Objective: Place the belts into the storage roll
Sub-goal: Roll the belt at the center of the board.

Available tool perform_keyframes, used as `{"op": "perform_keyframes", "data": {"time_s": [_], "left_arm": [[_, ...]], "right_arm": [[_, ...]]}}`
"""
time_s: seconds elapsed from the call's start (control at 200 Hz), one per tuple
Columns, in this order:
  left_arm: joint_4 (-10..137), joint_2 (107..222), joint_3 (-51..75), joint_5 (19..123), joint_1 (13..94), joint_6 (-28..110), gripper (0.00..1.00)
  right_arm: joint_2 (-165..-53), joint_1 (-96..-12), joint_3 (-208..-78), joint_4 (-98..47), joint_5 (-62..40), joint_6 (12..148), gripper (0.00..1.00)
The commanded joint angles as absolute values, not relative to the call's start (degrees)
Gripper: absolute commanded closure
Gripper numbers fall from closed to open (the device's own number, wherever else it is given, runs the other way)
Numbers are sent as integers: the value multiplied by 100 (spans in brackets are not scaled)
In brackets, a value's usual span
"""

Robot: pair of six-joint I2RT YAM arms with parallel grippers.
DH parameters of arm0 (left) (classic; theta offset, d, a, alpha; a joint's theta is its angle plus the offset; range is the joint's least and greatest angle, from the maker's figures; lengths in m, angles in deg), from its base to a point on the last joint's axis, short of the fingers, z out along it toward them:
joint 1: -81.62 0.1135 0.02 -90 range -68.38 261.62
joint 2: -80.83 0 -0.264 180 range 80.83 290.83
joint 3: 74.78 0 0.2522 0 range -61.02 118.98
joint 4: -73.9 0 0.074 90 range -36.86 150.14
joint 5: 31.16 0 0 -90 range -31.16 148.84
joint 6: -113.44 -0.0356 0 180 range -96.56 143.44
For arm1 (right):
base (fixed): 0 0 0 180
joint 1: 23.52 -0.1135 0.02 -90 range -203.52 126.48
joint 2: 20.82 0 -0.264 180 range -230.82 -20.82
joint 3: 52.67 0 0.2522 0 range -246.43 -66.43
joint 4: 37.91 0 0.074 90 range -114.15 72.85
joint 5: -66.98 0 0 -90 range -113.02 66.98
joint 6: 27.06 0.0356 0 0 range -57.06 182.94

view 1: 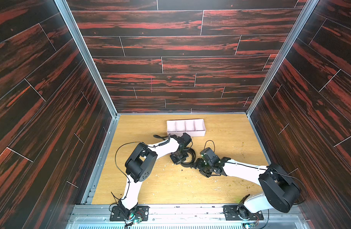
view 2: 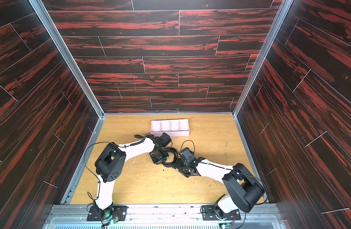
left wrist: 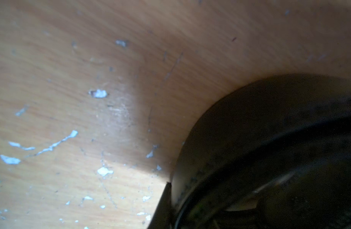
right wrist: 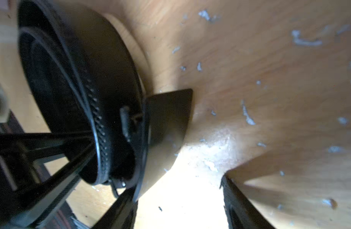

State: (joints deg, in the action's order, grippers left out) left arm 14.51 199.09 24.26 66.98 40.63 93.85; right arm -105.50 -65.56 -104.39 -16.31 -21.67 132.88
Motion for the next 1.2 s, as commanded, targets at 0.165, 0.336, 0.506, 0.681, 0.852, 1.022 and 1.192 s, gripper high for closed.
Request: {"op": "perform_keyframes", "data": {"time_s": [0.165,0.336,0.506,0.681,0.852,1.022,1.192], "left_arm": [[1177,20137,2612,6925,4007,9307,100],[1277,20144,2573,6993,4005,9384,100],[1223,20159,2604,6955,4032,9326,100],[1197,20215,2653,7039,4049,9165,100],[1210,20232,2663,7113,4071,9148,100],[1053,20230,2743,7081,4084,8948,100],[1048,20226,2678,7109,4111,8818,100]], "right_arm": [[-10295,-6559,-10215,-1598,-2194,13570,31],[-10147,-6571,-10194,-1672,-2249,13786,31],[-9927,-6564,-10245,-1519,-2317,13783,31],[-9978,-6562,-10391,-1474,-2350,13697,31],[-10177,-6569,-10446,-1686,-2298,13775,31],[-10128,-6273,-11062,-774,-2601,12849,31],[-10442,-5950,-11899,-5,-2711,11591,34]]}}
